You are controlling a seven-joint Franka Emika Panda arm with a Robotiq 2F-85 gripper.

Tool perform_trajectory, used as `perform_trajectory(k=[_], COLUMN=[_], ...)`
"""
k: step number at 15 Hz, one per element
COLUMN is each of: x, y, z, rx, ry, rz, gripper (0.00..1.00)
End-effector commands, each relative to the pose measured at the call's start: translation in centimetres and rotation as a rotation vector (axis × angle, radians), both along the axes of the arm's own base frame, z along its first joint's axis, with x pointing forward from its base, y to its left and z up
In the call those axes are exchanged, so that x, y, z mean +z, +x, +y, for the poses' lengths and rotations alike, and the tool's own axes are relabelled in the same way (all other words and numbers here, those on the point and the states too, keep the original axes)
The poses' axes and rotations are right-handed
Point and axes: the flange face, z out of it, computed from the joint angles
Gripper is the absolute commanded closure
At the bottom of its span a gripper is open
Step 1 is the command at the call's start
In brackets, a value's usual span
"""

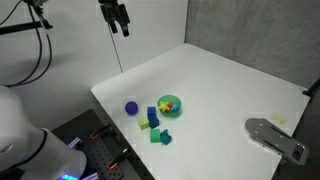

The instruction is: Put the purple toy in the green bowl

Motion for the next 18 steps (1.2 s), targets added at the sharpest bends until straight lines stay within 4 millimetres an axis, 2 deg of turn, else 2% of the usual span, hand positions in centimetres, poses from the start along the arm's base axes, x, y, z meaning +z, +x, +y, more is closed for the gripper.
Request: perform_trajectory(k=[1,5,8,14,18], x=[0.1,-0.1,-1.6,-6.9,-11.1], y=[0.0,0.1,1.1,3.3,4.0], z=[0.0,0.0,-0.1,-1.2,-2.2], rx=[0.000,0.001,0.004,-0.003,-0.010], ry=[0.000,0.003,0.027,0.078,0.135], rz=[0.000,-0.003,-0.016,-0.012,0.017], gripper=[0.00,0.00,0.00,0.00,0.00])
